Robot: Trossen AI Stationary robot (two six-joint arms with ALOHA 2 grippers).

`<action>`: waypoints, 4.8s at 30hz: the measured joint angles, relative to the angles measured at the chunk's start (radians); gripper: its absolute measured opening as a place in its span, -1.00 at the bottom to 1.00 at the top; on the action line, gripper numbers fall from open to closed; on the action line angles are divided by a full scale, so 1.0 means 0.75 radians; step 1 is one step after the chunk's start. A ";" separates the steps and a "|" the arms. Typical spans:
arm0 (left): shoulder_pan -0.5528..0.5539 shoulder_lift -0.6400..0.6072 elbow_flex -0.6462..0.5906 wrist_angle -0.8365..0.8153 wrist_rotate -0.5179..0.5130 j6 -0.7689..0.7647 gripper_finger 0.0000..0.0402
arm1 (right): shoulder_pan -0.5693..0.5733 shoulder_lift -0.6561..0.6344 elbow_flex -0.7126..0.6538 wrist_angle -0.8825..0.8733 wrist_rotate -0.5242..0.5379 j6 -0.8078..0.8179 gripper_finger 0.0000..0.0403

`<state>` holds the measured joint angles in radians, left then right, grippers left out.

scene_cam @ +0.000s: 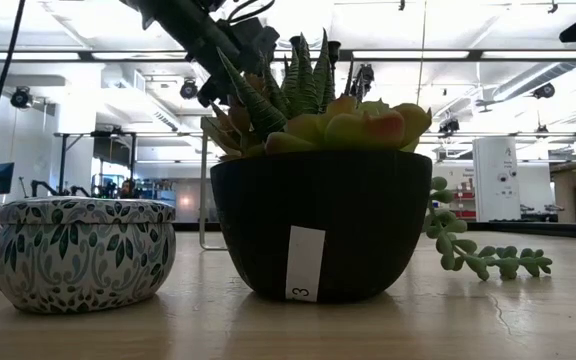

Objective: Pick & Place candle stick holders
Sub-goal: Put the left pink candle holder on the shelf, then put the pink candle holder on the shelf

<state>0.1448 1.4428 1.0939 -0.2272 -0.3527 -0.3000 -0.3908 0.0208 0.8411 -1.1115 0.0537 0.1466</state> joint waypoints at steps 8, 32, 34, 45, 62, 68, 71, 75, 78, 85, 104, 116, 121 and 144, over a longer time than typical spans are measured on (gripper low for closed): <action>0.000 -0.008 0.031 -0.027 -0.005 0.013 0.07 | 0.000 0.000 0.000 0.000 0.000 0.000 -0.96; -0.243 -0.515 -0.140 -0.321 -0.112 0.032 0.07 | 0.000 0.000 0.000 0.000 0.000 0.000 -0.96; -0.257 -0.631 -0.250 -0.289 -0.098 0.015 0.07 | 0.000 0.000 0.000 0.000 0.000 0.000 -0.96; -0.259 -1.176 -0.907 0.198 0.083 0.160 -0.52 | 0.000 0.000 0.000 0.000 0.000 0.000 -0.96; -0.259 -1.408 -1.278 0.395 0.049 0.294 -0.87 | 0.000 0.000 0.000 0.000 0.000 0.000 -0.96; -0.259 -1.406 -1.337 0.389 0.049 0.276 -0.88 | 0.000 0.000 0.000 0.000 0.000 0.000 -0.96; -0.259 -1.406 -1.369 0.391 0.050 0.275 -0.86 | 0.000 0.000 0.000 0.000 0.000 0.000 -0.96; -0.259 -1.406 -1.419 0.387 0.053 0.220 -0.87 | 0.000 0.000 0.000 0.000 0.000 0.000 -0.96; -0.259 -1.406 -1.445 0.387 0.055 0.188 -0.87 | 0.000 0.000 0.000 0.000 0.000 0.000 -0.96; -0.259 -1.399 -1.444 0.371 0.060 0.187 -0.87 | 0.000 0.000 0.000 0.002 0.000 0.000 -0.96; -0.259 -1.399 -1.445 0.359 0.054 0.186 -0.85 | 0.002 0.185 -0.078 0.513 -0.303 0.193 -0.96; -0.258 -1.398 -1.447 0.372 0.054 0.186 -0.85 | 0.043 0.780 0.352 0.184 -0.482 0.062 -0.96; -0.258 -1.398 -1.447 0.372 0.054 0.186 -0.85 | 0.133 0.835 0.484 -0.044 -0.390 0.099 -0.96; -0.258 -1.398 -1.447 0.373 0.054 0.186 -0.85 | 0.626 0.799 -0.081 0.583 -0.465 0.541 -0.96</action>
<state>-0.0490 0.3943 0.0086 0.0525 -0.3119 -0.1604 0.0788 0.6197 0.7807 -0.6746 -0.2952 0.5526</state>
